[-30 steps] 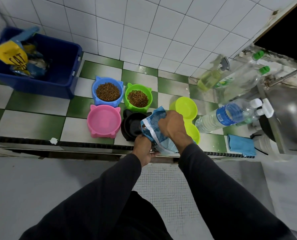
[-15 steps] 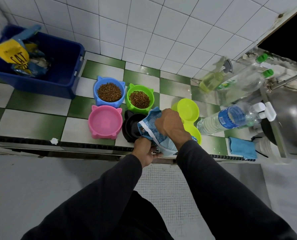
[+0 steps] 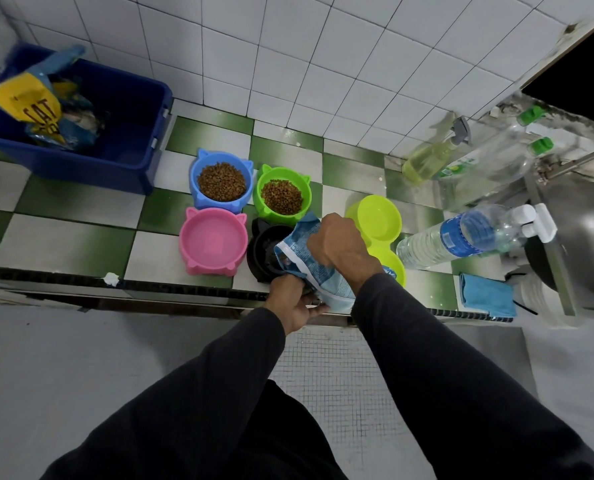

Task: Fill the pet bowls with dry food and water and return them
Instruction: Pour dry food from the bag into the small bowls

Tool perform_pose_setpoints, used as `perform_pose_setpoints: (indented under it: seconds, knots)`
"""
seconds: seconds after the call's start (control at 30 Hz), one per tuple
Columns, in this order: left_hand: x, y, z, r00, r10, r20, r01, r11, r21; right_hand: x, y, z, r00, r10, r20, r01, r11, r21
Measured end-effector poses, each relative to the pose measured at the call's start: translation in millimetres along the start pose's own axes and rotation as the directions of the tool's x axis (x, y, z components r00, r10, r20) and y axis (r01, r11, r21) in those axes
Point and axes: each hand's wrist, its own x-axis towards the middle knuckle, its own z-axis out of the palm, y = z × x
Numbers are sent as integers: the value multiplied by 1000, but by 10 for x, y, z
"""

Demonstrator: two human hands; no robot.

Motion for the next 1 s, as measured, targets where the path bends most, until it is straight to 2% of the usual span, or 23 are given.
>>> perform_pose_setpoints:
  seconds: [1.0]
  knots:
    - [-53,45,63,999,-36,-33,35,999,-21,75,17,32,1000,25,5,-25,1000,-12]
